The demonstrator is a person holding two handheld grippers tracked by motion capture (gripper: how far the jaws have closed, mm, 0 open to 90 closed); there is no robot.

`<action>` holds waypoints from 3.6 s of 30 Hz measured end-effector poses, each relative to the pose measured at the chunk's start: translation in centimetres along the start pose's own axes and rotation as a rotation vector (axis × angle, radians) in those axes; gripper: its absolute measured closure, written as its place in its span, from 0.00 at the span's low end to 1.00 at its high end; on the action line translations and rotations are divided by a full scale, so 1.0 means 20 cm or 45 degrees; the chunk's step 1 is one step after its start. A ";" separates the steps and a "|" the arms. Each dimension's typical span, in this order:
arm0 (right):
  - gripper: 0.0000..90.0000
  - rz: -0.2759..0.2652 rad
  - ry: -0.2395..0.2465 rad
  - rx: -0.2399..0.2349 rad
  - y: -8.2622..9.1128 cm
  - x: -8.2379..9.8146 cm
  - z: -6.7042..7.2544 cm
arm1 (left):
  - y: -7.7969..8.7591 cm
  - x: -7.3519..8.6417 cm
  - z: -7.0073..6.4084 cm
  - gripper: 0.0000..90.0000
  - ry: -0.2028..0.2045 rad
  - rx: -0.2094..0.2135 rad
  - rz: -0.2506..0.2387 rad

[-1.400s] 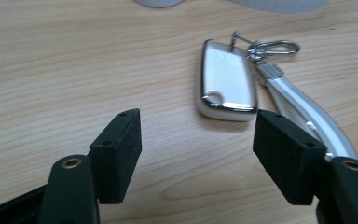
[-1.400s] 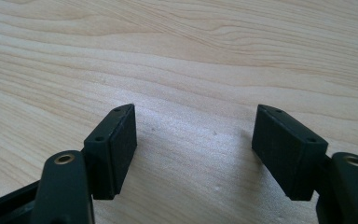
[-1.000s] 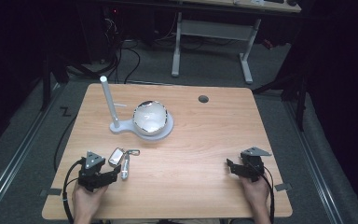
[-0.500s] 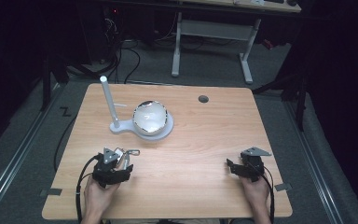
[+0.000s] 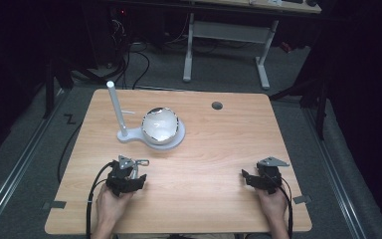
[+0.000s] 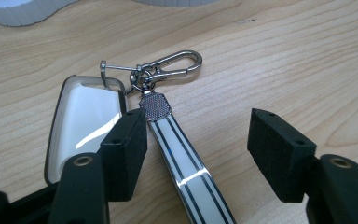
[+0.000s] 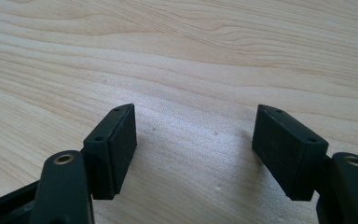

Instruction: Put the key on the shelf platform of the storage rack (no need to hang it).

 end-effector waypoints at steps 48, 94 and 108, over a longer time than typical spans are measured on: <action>0.34 0.001 -0.003 -0.002 0.00 0.00 0.00 | -0.07 -0.06 0.07 0.83 0.066 -0.079 0.039; 0.34 0.000 -0.002 -0.002 0.00 0.00 0.00 | 0.38 -0.25 0.07 0.83 -0.021 -0.004 -0.217; 0.34 0.000 -0.002 -0.002 0.00 0.00 0.00 | 0.42 -0.32 0.04 0.83 -0.070 0.042 -0.249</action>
Point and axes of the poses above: each handheld gripper's, and its own axes: y roughly backward along the jaws, x roughly out of its underside, z roughly to its left, the point moved 1 cm from there along -y, roughly forward along the jaws, and after that the axes turned 8 degrees about -y, right-handed, at the moved point
